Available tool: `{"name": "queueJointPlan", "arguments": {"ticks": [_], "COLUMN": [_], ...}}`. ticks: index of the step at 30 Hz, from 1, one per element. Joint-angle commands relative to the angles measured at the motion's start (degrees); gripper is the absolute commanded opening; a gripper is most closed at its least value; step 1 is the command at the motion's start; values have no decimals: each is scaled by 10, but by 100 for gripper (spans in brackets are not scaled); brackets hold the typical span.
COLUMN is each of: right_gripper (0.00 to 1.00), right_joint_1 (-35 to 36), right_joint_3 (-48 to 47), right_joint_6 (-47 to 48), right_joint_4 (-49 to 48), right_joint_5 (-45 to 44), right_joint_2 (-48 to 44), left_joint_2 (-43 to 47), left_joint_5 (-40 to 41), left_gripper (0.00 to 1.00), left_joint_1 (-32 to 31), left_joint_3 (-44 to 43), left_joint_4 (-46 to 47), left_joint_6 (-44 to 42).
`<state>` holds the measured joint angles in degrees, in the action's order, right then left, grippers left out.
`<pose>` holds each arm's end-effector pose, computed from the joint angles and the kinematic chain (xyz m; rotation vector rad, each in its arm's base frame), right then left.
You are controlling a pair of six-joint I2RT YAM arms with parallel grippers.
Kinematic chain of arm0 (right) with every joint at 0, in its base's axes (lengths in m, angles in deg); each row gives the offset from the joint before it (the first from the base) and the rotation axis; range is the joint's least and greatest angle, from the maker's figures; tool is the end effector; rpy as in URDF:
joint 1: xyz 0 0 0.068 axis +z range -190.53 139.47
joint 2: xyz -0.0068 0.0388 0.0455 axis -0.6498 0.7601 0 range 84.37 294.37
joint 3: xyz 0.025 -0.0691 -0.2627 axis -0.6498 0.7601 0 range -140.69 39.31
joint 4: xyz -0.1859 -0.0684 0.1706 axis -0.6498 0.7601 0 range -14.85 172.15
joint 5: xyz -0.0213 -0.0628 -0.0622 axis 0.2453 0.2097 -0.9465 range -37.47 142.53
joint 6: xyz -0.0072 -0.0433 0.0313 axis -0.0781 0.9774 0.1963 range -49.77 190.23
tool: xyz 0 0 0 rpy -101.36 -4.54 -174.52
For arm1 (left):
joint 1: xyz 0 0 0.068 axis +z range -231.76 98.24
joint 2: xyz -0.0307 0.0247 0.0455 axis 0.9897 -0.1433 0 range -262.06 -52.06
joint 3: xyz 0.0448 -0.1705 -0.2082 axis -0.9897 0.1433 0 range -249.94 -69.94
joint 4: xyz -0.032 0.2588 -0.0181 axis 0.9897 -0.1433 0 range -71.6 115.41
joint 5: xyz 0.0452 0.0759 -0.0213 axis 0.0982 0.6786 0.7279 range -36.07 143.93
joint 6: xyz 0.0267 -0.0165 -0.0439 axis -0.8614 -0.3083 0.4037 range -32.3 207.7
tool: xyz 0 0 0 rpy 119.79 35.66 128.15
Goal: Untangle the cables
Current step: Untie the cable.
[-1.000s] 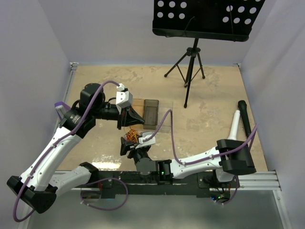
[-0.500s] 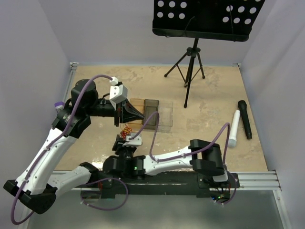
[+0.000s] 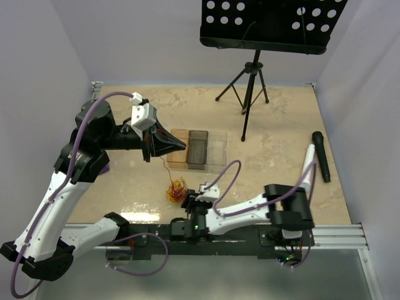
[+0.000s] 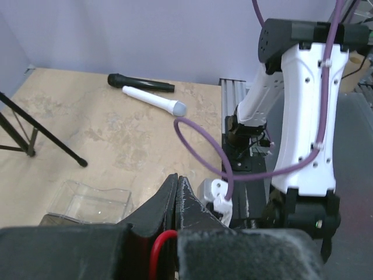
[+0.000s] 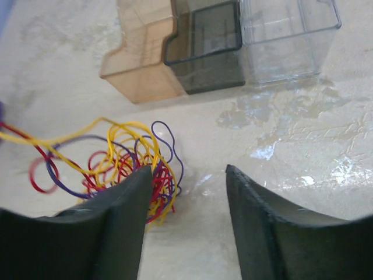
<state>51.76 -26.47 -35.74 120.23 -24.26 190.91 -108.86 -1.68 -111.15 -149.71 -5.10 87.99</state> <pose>0.0216 0.3270 0.1700 0.2672 1.7904 0.2923 0.1345 -0.1094 0.4728 1.1369 1.3863 -1.1949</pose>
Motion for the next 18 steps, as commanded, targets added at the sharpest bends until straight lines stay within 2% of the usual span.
{"name": "queueJointPlan", "arguments": {"ticks": [1,4,7,10,12,14,18], "right_gripper": [62,68,72,77,79,80,82], "right_joint_1": [1,-1,0,0,-4,-10,-11], "right_joint_3": [51,81,120,221,266,251,182], "right_joint_6": [93,199,306,548,640,689,794], "right_joint_4": [-156,-238,-341,-631,-767,-771,-761], "right_joint_5": [20,35,64,161,223,258,297], "right_joint_2": [-123,-183,-249,-350,-389,-395,-338], "left_joint_2": [-2,-4,-7,-9,-13,-14,-13], "left_joint_5": [62,107,118,105,97,91,80], "left_gripper": [0,0,0,0,0,0,0], "left_joint_1": [-1,-1,-1,-1,-1,0,-1], "left_joint_3": [-45,-44,-47,-48,-51,-55,-54], "left_joint_4": [-3,-2,-2,1,1,-1,9], "left_joint_6": [-16,-23,-23,-17,-13,-12,-8]}}
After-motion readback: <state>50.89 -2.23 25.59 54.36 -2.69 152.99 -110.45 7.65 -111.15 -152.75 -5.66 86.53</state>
